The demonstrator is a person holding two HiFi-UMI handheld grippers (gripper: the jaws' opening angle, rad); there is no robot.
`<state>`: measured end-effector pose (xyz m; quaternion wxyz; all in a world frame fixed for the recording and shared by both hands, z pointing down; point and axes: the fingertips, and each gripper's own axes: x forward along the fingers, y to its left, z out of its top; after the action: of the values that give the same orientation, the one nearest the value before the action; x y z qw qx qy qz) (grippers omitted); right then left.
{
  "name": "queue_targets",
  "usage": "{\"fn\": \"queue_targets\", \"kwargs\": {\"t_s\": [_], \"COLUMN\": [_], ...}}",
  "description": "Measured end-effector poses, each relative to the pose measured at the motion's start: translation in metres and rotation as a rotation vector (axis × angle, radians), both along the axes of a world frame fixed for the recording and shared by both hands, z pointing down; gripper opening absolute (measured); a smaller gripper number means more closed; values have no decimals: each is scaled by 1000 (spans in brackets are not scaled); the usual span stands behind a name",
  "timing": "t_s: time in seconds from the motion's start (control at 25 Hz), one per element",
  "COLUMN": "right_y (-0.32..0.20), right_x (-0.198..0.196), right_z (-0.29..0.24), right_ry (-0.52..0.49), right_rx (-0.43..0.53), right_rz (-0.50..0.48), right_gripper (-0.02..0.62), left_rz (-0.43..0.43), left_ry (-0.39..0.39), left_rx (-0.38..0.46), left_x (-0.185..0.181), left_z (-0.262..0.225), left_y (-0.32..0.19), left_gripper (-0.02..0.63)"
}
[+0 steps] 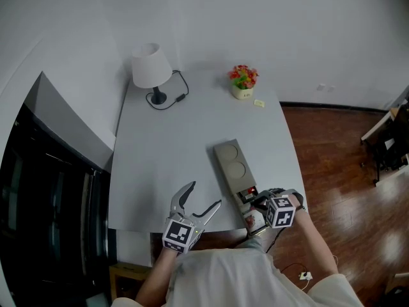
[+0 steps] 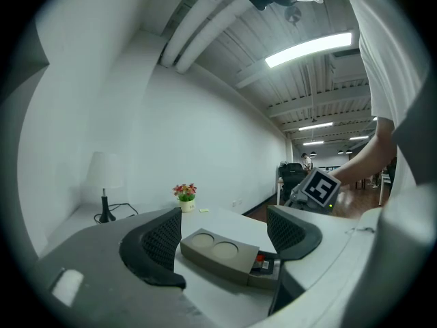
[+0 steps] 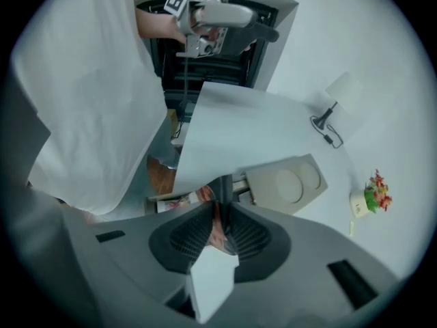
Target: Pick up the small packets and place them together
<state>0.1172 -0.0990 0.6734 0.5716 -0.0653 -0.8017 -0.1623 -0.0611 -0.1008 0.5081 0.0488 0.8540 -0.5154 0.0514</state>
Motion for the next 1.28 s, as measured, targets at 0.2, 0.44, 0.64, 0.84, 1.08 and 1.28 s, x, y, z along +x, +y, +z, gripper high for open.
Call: {"fn": "queue_targets", "kwargs": {"t_s": [0.2, 0.44, 0.64, 0.84, 1.08, 1.28], "right_y": [-57, -126, -155, -169, -187, -197], "right_x": [-39, -81, -105, -115, -126, -129], "right_z": [-17, -5, 19, 29, 37, 32], "right_ry": [-39, -11, 15, 66, 99, 60], "right_rx": [36, 6, 9, 67, 161, 246], "right_rz": [-17, -26, -41, -107, -114, -113], "right_gripper": [79, 80, 113, 118, 186, 206], "left_rz": [-20, -65, -95, -116, -133, -134], "left_ry": [2, -4, -4, -7, -12, -14], "left_rx": [-6, -8, -14, -18, -24, -17], "left_x": [-6, -16, -21, -25, -31, -32], "left_z": [0, -1, -1, 1, 3, 0], "left_y": [2, 3, 4, 7, 11, 11], "left_gripper": [396, 396, 396, 396, 396, 396]}}
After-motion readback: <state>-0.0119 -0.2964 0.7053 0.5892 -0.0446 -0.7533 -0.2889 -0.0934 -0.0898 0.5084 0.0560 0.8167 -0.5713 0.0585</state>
